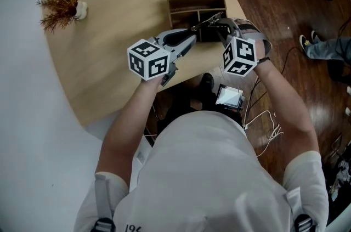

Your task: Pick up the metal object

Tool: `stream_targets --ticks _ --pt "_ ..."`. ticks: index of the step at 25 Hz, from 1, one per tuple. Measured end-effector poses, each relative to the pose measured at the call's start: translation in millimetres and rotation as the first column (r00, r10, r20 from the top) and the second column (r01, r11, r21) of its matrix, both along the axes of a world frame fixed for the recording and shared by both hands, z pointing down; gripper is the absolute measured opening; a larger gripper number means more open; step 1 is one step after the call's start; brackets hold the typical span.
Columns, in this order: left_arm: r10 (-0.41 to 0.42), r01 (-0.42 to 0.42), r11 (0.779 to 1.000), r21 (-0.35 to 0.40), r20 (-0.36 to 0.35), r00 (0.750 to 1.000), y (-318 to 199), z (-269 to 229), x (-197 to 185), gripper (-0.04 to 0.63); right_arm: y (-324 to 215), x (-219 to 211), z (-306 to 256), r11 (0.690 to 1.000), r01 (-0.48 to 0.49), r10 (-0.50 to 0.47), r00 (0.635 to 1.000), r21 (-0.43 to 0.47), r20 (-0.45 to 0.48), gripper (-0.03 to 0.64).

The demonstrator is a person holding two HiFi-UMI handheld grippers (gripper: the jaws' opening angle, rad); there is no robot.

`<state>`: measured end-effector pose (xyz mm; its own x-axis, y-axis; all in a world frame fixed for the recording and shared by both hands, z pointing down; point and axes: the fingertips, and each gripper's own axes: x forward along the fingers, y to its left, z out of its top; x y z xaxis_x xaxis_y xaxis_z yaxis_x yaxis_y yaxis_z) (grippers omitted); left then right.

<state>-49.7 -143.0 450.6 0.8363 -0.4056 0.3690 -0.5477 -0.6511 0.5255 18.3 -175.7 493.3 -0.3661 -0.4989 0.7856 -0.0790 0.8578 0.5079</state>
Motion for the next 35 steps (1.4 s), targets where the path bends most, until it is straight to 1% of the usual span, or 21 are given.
stream_targets --ticks 3,8,14,16,19,25,31,35 --pt "0.002 -0.002 1.0 0.006 -0.003 1.0 -1.5 0.9 -0.4 0.08 -3.5 -0.2 1.8 1.0 -0.004 0.004 1.0 0.0 0.007 0.035" --pt "-0.008 0.008 1.0 0.006 0.016 1.0 1.1 6.9 -4.2 0.08 -3.3 -0.1 2.2 1.0 -0.007 0.007 1.0 -0.009 0.014 0.035" --pt "-0.007 0.007 1.0 0.005 0.001 1.0 0.8 5.5 -1.5 0.08 -3.8 -1.2 1.6 1.0 -0.024 0.024 1.0 -0.012 0.019 0.035" --pt "-0.009 0.009 1.0 0.002 -0.004 1.0 0.1 4.6 -1.2 0.08 -6.5 -2.0 0.9 0.999 -0.039 0.039 0.999 -0.017 0.036 0.035" --pt "-0.016 0.016 1.0 0.001 -0.01 1.0 0.4 2.7 -1.9 0.08 -10.4 -3.9 -1.9 0.996 -0.077 0.08 0.994 -0.04 0.08 0.011" --pt "-0.032 0.032 0.999 0.001 -0.016 0.999 -1.3 0.5 -6.0 0.08 -14.7 -6.2 -2.4 0.99 -0.115 0.125 0.984 -0.078 0.131 0.006" --pt "-0.047 0.047 0.999 0.004 -0.027 0.999 -2.1 -3.7 -7.8 0.08 -18.3 -7.6 -6.3 0.974 -0.18 0.205 0.957 -0.136 0.205 0.005" --pt "-0.049 0.05 0.999 0.008 -0.028 0.998 -4.2 -5.2 -7.7 0.08 -19.4 -6.8 -7.1 0.966 -0.205 0.238 0.943 -0.16 0.231 0.005"
